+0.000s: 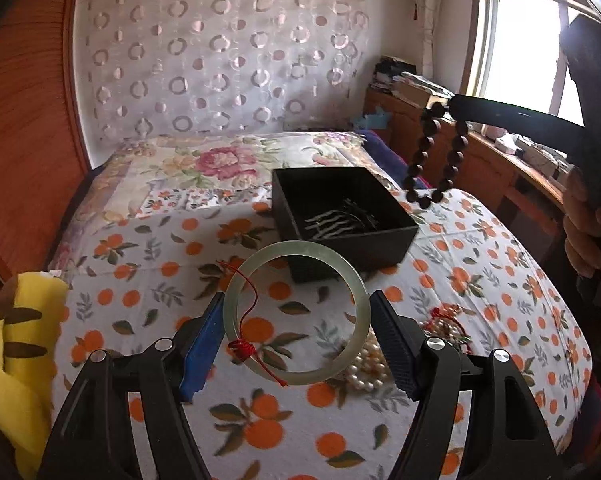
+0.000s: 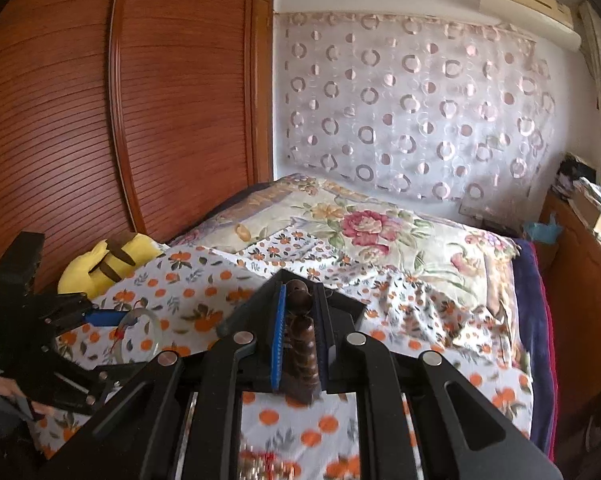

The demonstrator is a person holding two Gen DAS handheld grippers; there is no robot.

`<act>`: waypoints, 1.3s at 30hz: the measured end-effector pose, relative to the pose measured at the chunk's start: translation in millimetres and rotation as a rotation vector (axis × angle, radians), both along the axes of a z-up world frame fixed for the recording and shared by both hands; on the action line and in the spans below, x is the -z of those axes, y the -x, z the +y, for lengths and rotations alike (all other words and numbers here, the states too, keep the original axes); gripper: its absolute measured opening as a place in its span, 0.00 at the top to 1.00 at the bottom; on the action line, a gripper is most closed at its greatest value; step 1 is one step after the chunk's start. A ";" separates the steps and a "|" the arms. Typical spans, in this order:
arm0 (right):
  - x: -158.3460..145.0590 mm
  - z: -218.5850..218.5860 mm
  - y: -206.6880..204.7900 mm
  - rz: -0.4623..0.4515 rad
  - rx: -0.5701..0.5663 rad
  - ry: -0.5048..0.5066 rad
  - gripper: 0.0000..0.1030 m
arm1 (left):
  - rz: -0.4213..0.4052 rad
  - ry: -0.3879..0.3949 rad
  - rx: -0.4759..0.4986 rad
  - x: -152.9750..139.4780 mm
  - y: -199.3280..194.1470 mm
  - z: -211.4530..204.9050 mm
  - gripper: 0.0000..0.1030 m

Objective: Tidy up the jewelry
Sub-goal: 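Grasp the jade bangle with the left gripper while the right lifts the bead bracelet, then lower the jade bangle into the black box with the left gripper while the right drops the bead bracelet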

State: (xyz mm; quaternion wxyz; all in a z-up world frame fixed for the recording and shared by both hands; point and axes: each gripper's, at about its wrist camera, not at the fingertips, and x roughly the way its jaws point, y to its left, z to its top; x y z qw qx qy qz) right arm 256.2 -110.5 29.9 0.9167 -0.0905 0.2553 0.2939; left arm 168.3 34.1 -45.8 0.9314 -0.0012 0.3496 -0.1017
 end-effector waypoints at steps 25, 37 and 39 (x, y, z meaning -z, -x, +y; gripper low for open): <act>82.5 45.5 -103.4 0.240 0.032 0.041 0.85 | 0.011 0.000 -0.044 7.7 -20.1 23.4 0.33; 62.0 -14.3 -67.5 0.147 0.112 -0.016 0.57 | -0.019 -0.019 0.010 -13.0 -57.1 -4.4 0.33; 65.6 -28.8 -61.8 0.154 0.133 -0.025 0.57 | -0.021 -0.033 0.030 -16.4 -69.2 -16.5 0.33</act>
